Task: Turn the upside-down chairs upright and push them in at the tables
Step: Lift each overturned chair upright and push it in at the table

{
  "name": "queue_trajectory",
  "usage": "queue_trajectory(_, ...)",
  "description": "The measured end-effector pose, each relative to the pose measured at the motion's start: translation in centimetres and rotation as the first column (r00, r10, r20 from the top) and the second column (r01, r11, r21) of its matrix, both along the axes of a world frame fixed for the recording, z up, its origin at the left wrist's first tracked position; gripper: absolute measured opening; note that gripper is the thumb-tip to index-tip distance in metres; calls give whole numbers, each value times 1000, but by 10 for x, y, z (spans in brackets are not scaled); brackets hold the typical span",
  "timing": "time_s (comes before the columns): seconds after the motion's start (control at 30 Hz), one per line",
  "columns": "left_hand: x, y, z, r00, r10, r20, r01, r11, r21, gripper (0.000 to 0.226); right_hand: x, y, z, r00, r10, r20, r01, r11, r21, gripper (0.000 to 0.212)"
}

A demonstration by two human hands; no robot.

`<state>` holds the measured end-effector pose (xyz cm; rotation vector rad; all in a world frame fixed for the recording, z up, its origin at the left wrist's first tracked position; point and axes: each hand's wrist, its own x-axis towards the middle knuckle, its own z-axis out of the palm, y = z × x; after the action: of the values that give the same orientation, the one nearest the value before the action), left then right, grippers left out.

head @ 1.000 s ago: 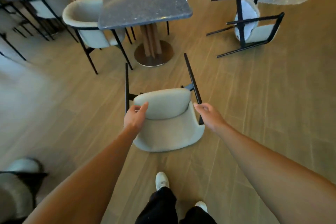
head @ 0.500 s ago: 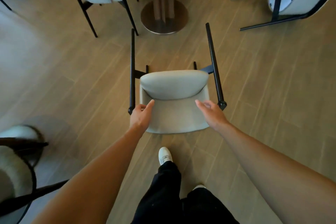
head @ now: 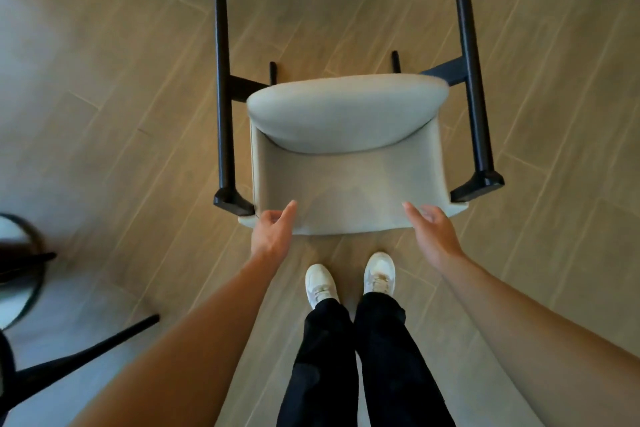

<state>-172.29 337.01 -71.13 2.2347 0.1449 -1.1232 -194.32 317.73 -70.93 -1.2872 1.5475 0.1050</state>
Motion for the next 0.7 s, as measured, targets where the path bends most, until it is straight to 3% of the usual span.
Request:
queue_trajectory(0.23,14,7,-70,995,98,9,-98,993,71,51,-16,-13,-70,990,-93,-107,89,995,-44,85)
queue_trajectory(0.6,24,4,-103,984,119,133,-142,973,181,36,-7,-26,-109,989,-91,-113,88,996,-29,88)
queue_trajectory(0.7,30,9,-111,974,174,146,-206,947,245,37,-1,-29,-118,967,-168,-193,151,983,-100,91)
